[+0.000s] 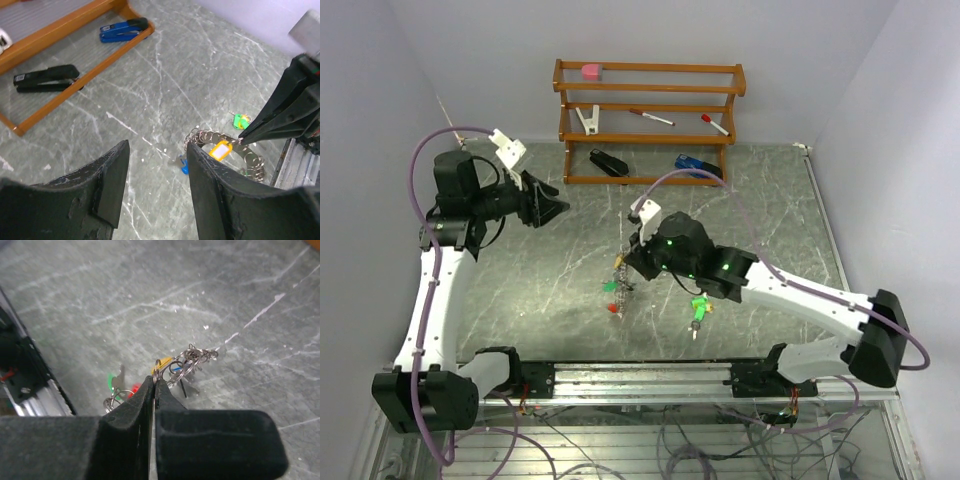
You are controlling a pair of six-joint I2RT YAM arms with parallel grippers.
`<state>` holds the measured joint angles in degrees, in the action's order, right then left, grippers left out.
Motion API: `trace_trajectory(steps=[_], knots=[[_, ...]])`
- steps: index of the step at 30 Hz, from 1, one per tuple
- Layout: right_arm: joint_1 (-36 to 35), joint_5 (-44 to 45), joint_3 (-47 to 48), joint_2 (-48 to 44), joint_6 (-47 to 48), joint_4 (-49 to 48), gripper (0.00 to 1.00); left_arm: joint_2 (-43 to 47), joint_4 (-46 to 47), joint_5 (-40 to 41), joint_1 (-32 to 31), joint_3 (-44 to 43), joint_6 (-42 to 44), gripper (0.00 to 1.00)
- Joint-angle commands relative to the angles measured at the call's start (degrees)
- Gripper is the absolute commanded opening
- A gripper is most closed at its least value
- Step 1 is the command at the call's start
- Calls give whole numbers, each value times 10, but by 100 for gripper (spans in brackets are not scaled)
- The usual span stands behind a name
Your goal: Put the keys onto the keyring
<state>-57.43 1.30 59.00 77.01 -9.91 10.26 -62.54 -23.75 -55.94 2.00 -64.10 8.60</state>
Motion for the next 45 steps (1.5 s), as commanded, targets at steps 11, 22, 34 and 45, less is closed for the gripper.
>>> trace_trajectory(steps=[11, 22, 34, 45], knots=[[2, -108, 101, -128, -70, 67, 0, -47, 36, -106, -95, -70, -7, 61], [5, -243, 107, -136, -111, 49, 0, -49, 5, -194, -120, -102, 25, 63], [12, -307, 99, -124, -148, 1, 0, -72, -361, -236, -146, -167, 401, 64], [13, -313, 99, -119, -169, -22, 0, -67, -453, -250, -161, -184, 487, 67]])
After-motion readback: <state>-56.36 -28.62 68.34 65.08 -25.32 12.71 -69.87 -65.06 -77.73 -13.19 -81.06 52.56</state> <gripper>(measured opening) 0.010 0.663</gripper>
